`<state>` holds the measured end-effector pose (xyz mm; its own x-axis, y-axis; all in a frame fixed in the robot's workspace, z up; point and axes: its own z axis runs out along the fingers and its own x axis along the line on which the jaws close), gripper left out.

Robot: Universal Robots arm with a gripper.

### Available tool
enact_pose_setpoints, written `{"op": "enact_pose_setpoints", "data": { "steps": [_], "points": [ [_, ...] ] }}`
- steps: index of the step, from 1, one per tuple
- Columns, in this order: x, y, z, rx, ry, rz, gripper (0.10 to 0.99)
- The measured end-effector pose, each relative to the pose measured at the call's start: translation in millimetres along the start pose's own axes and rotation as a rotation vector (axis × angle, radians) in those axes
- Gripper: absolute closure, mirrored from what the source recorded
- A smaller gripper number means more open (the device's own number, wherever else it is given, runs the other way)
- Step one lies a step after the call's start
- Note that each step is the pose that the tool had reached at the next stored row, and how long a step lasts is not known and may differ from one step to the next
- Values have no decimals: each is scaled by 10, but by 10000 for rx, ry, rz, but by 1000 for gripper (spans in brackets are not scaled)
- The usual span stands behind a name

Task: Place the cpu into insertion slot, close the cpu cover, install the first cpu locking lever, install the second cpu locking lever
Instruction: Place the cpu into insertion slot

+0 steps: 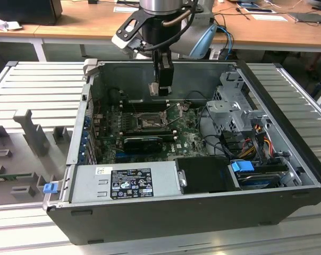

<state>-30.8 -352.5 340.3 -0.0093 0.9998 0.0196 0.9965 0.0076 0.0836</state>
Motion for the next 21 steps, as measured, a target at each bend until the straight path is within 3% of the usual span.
{"op": "enact_pose_setpoints", "data": {
  "steps": [8,16,21],
  "points": [
    [-1,-7,85,5,0,2,561],
    [-5,-24,285,5,0,2,561],
    [-6,-31,365,16,-1,4,561]
  ]
}}
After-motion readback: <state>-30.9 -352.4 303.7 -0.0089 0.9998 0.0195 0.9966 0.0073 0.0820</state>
